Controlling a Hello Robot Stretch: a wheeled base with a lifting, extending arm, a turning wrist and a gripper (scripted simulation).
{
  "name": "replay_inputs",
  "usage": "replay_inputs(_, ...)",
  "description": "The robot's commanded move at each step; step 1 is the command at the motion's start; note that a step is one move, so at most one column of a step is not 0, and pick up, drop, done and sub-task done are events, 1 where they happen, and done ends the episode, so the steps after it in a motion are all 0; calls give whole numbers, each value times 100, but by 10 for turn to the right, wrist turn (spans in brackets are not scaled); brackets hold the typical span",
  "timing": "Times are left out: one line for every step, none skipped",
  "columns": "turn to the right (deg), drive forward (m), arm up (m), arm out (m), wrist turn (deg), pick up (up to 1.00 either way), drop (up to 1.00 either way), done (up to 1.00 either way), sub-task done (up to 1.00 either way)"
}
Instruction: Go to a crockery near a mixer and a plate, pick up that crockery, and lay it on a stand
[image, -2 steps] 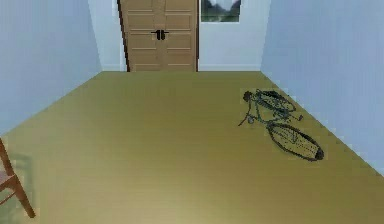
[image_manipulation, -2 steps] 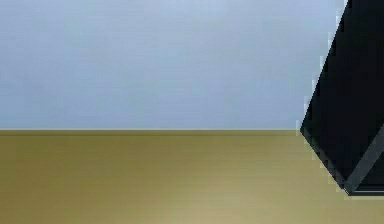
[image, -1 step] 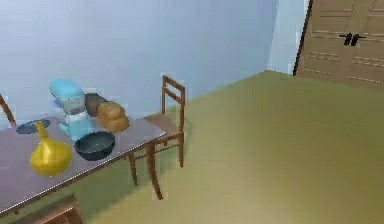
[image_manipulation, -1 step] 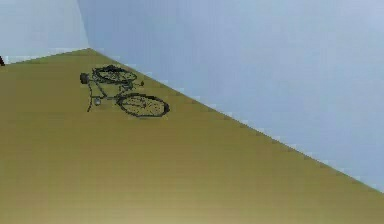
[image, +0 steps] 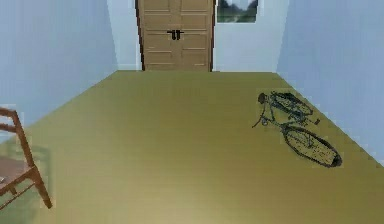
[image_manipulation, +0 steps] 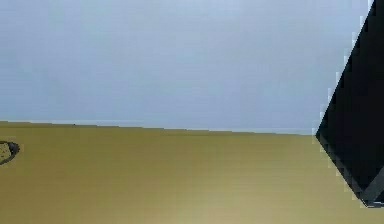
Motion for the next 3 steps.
replay_inputs(0,40,0,0,0,0,0,0,0)
replay_inputs(-270,0,0,0,0,0,0,0,0)
replay_inputs(0,45,0,0,0,0,0,0,0)
